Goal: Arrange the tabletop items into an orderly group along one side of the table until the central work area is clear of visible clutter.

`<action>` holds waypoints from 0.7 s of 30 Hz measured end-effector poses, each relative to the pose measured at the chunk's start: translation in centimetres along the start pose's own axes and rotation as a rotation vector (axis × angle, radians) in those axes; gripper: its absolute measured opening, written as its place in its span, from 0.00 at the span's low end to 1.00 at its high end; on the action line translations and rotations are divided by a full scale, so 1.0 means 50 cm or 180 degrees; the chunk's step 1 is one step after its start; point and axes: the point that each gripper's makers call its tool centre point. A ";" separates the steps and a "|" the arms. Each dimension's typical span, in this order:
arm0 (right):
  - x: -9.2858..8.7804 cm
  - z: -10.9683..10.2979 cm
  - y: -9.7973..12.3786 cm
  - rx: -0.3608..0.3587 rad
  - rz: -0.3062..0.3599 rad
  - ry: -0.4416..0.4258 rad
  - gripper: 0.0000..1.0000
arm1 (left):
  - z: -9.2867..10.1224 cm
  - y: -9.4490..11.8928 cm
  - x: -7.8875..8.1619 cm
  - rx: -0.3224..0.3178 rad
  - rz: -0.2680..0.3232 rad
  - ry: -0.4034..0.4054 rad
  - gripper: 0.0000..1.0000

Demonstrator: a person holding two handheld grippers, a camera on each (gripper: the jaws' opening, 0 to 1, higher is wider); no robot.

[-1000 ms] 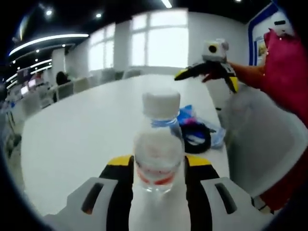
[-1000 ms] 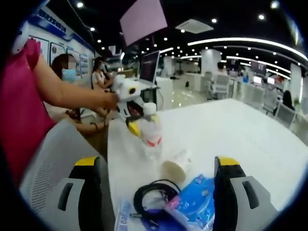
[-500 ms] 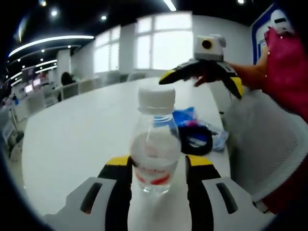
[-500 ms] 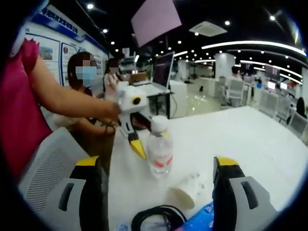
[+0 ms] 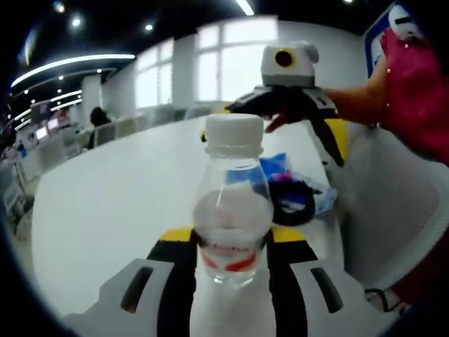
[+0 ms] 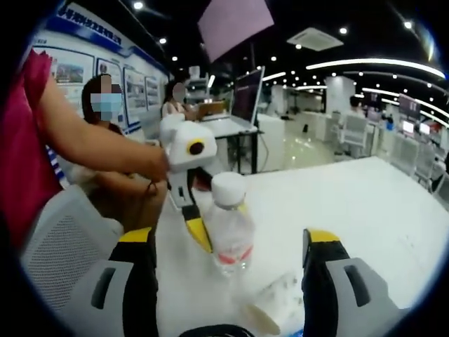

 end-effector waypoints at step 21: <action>-0.022 0.027 -0.068 0.0249 -0.0162 0.0194 0.59 | 0.008 -0.017 0.013 -0.0200 0.0027 -0.0073 0.36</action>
Point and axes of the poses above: the point that each gripper's makers call its tool centre point, and the gripper's own axes: y roughly backward along the fingers, z roughly to its right, x roughly out of its top, and after that the axes turned 14 degrees about x, right-handed
